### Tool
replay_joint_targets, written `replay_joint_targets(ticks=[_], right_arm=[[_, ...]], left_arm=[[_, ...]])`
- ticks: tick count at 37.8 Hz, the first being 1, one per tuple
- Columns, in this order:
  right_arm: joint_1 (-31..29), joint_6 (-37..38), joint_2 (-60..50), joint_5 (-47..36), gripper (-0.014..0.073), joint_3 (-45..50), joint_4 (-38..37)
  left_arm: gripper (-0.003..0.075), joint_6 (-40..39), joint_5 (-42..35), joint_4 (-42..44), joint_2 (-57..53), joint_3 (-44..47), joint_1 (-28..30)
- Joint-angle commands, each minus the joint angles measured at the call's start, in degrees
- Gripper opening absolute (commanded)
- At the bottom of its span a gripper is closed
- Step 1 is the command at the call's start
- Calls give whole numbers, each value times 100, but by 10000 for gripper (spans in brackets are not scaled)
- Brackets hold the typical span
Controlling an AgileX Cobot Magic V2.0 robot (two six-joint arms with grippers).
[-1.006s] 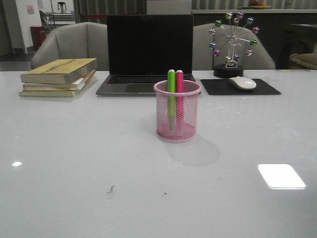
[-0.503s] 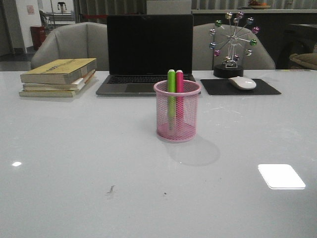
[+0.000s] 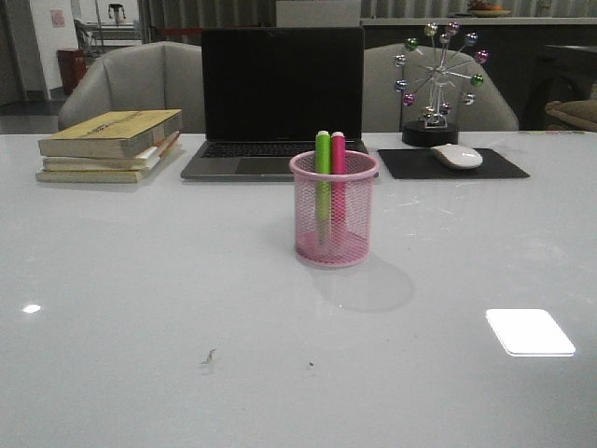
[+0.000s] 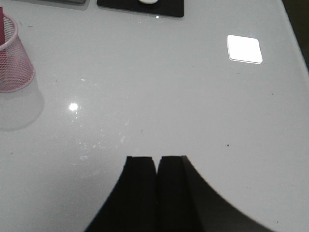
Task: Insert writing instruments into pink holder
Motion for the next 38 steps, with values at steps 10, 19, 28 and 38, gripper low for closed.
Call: replay_joint_targets(ticks=[10, 19, 28, 38], right_arm=[[-33, -34, -140, -792, 22, -149, 449], [-33, -34, -1331, -1412, 21, -37, 496], [-33, -34, -2886, -2941, 21, 1241, 546], [-33, -34, -3689, -4262, 21, 2607, 635]], left_arm=[[510, -58, -400, -239, -2, -156, 18], [510, -58, -400, -239, -2, -156, 18], [510, -58, -400, -239, -2, -156, 18], [510, -58, -389, -239, -2, -156, 18]])
